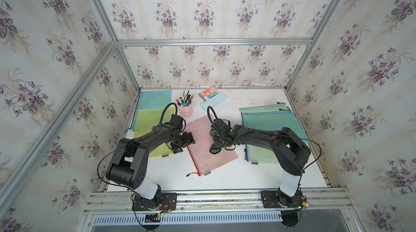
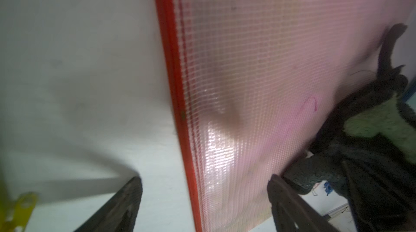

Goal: Wipe the document bag
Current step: Wipe the dirt from the document bag.

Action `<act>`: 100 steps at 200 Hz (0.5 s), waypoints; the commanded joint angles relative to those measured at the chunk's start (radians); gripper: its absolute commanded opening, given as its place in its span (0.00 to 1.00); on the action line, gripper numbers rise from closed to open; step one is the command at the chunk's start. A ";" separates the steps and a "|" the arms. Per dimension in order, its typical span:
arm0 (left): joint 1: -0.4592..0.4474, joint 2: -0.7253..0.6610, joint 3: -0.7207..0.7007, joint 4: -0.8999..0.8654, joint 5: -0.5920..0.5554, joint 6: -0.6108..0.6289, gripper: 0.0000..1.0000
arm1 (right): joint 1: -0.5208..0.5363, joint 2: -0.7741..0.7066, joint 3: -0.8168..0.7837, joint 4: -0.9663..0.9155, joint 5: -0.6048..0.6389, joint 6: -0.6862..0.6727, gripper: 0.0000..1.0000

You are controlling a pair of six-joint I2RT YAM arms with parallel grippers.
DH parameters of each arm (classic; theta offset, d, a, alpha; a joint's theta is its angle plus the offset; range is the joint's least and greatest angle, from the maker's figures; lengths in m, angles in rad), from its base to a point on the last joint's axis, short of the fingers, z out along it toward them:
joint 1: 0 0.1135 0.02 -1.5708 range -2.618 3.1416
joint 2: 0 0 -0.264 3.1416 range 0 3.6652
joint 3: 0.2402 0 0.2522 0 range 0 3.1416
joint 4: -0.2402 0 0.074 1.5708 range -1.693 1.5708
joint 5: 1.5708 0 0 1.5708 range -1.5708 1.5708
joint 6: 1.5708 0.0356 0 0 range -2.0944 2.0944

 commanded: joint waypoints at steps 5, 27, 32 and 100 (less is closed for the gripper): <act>0.000 0.087 0.007 0.182 0.041 -0.012 0.86 | 0.002 0.019 -0.025 0.027 -0.027 0.027 0.22; 0.000 0.133 0.009 0.296 0.116 -0.052 0.84 | 0.002 0.033 -0.041 0.029 -0.039 0.034 0.22; -0.002 0.139 0.012 0.316 0.129 -0.059 0.83 | 0.002 0.035 -0.043 0.027 -0.040 0.035 0.22; 0.027 0.078 0.089 0.414 0.188 -0.041 0.84 | 0.002 0.070 -0.060 0.012 -0.053 0.041 0.22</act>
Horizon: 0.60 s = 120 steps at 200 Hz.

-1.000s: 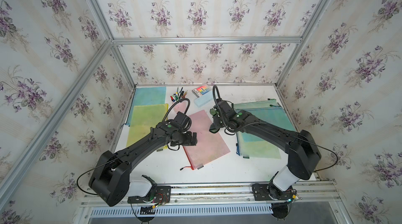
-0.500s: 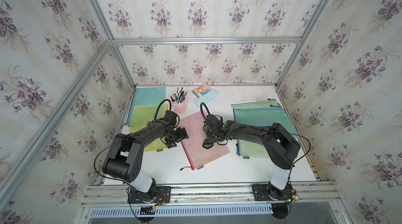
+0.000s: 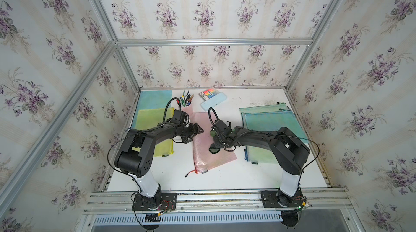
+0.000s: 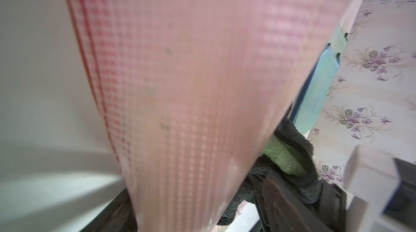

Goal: Wipe the document bag
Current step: Wipe the dirt from the document bag.

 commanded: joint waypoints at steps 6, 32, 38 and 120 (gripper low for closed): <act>0.031 -0.018 0.046 0.065 -0.003 0.036 0.85 | 0.002 0.045 -0.016 -0.055 -0.046 0.007 0.22; 0.076 0.025 0.091 0.085 0.042 0.062 0.85 | 0.002 0.052 -0.011 -0.049 -0.055 0.012 0.22; 0.081 0.044 0.107 0.075 0.044 0.071 0.85 | 0.001 0.055 -0.009 -0.049 -0.056 0.014 0.22; 0.083 -0.077 -0.003 -0.085 0.036 0.185 0.57 | -0.057 -0.012 -0.022 -0.041 -0.084 0.067 0.22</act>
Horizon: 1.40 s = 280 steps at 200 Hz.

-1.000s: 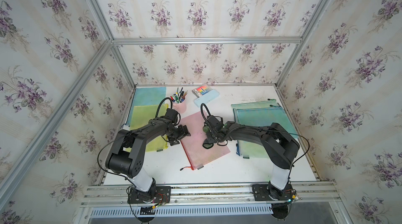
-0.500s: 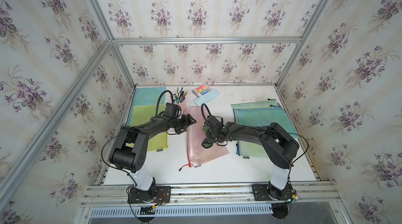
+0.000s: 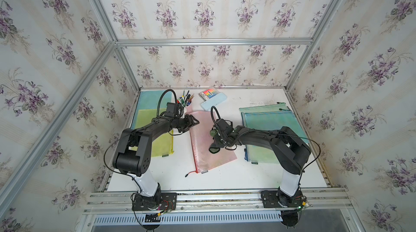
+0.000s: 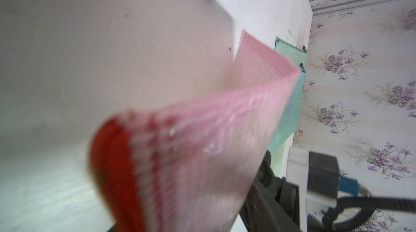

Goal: Wipe the document bag
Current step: Wipe the dirt from the document bag.

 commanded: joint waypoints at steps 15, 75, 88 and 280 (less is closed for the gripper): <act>-0.004 -0.081 -0.104 -0.069 -0.039 0.041 0.49 | -0.014 0.021 0.030 -0.089 -0.014 0.021 0.22; -0.010 -0.011 -0.065 -0.079 -0.055 0.069 0.09 | 0.073 0.008 0.216 -0.230 0.162 -0.068 0.22; -0.014 0.018 -0.041 -0.101 -0.056 0.087 0.05 | 0.101 0.028 0.258 -0.222 0.109 -0.076 0.22; -0.061 0.138 -0.005 -0.064 -0.012 0.194 0.00 | 0.053 0.195 0.297 -0.068 -0.017 0.007 0.21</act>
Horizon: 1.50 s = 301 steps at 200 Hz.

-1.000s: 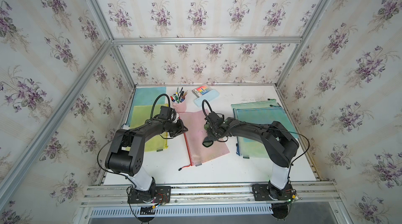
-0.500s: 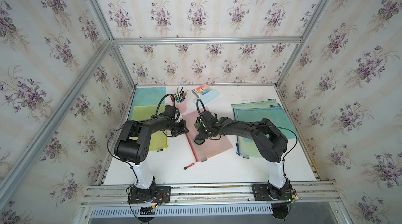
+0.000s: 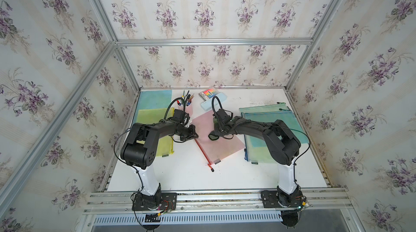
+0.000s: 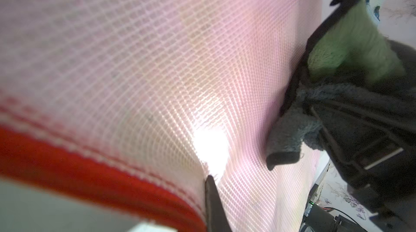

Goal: Wipe the document bag
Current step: Wipe the dirt from the document bag.

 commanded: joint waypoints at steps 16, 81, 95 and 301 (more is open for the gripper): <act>0.000 0.004 0.013 -0.005 0.023 0.041 0.00 | 0.138 0.095 0.092 -0.088 -0.018 -0.060 0.21; -0.001 -0.003 0.017 -0.017 0.019 0.056 0.00 | 0.098 0.019 0.020 -0.045 -0.068 -0.058 0.20; -0.001 -0.001 0.025 -0.018 0.017 0.059 0.00 | 0.156 0.039 0.043 -0.092 -0.046 -0.091 0.20; -0.022 0.051 0.051 0.026 0.072 0.064 0.00 | 0.050 0.231 0.386 -0.045 -0.071 -0.027 0.21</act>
